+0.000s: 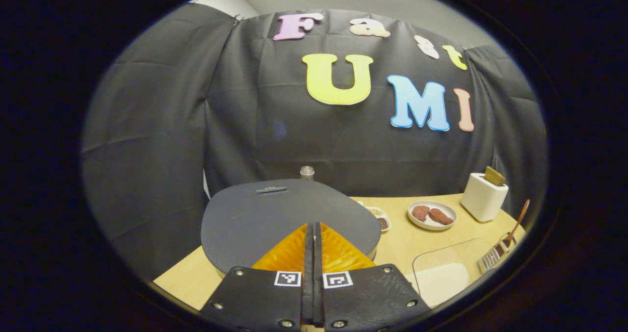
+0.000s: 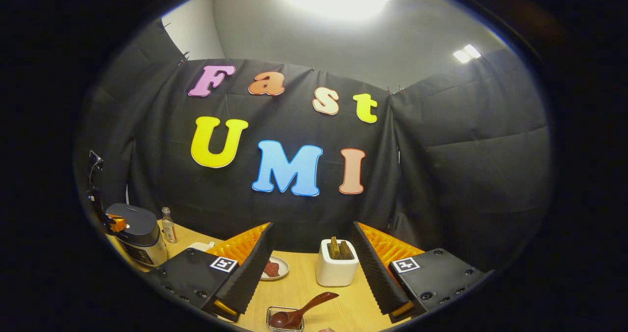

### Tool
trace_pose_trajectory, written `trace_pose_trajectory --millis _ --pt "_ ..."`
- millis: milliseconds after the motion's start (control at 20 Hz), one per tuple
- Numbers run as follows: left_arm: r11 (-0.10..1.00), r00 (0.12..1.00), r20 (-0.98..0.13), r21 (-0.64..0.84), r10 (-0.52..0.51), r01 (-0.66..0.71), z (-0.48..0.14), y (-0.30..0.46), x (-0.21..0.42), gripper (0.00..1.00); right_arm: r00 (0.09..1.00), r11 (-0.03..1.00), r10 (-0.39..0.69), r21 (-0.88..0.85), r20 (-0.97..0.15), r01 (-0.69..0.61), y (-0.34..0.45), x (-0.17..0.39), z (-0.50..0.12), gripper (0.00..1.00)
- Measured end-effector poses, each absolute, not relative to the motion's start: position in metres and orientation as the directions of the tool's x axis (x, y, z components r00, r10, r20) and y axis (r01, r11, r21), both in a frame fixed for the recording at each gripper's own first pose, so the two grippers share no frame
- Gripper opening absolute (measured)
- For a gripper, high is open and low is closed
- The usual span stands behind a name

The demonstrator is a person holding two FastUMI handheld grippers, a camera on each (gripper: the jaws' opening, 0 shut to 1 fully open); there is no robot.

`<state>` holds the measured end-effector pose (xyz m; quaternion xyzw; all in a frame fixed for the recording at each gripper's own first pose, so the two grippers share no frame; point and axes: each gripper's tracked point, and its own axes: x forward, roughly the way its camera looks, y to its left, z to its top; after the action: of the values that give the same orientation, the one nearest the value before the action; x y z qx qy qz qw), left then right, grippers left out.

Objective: Close the left gripper, press the button to open the rice cooker; take a wooden spoon from the chopstick holder with the right hand, scoop a spoonful of rice and pour it into the rice cooker, then put the wooden spoon back into the chopstick holder.

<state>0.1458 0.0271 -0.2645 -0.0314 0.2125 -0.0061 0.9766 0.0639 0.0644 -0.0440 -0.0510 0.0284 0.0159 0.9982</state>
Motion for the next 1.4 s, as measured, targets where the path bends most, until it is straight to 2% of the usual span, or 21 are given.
trace_pose_trajectory --millis 100,200,400,800,1050,1250,1350,1400 --pt "0.999 0.909 -0.417 -0.044 -0.02 0.001 -0.266 0.025 0.148 0.0 0.998 0.996 0.04 -0.079 -0.046 -0.043 0.064 0.064 -0.04 0.98" --pt "1.0 0.909 -0.417 0.012 0.006 -0.001 -0.26 0.029 0.146 0.02 0.999 0.998 0.044 -0.05 -0.027 -0.046 0.062 0.064 -0.034 0.98" --pt "1.0 0.912 -0.41 -0.001 0.012 -0.014 -0.24 0.029 0.146 0.01 0.999 0.997 0.047 -0.057 -0.02 -0.048 0.049 0.059 -0.034 0.96" --pt "0.997 0.95 -0.305 0.051 0.067 -0.054 -0.176 0.04 0.157 0.02 0.998 0.999 0.047 -0.025 -0.033 -0.048 0.028 0.055 -0.038 0.97" --pt "0.99 0.978 -0.178 0.111 0.109 -0.09 -0.111 0.05 0.154 0.02 0.996 0.997 0.071 -0.007 -0.048 -0.071 0.027 0.056 -0.046 0.98" --pt "0.988 0.982 -0.142 0.105 0.128 -0.113 -0.085 0.053 0.143 0.0 0.992 0.996 0.093 0.004 -0.087 -0.093 0.031 0.06 -0.065 0.98" --pt "0.989 0.986 -0.116 0.1 0.117 -0.106 -0.071 0.048 0.133 0.01 0.988 0.995 0.104 0.008 -0.111 -0.104 0.032 0.062 -0.076 0.99" --pt "0.991 0.989 -0.107 0.092 0.106 -0.096 -0.064 0.045 0.128 0.05 0.987 0.995 0.104 0.008 -0.124 -0.104 0.032 0.065 -0.082 0.97"
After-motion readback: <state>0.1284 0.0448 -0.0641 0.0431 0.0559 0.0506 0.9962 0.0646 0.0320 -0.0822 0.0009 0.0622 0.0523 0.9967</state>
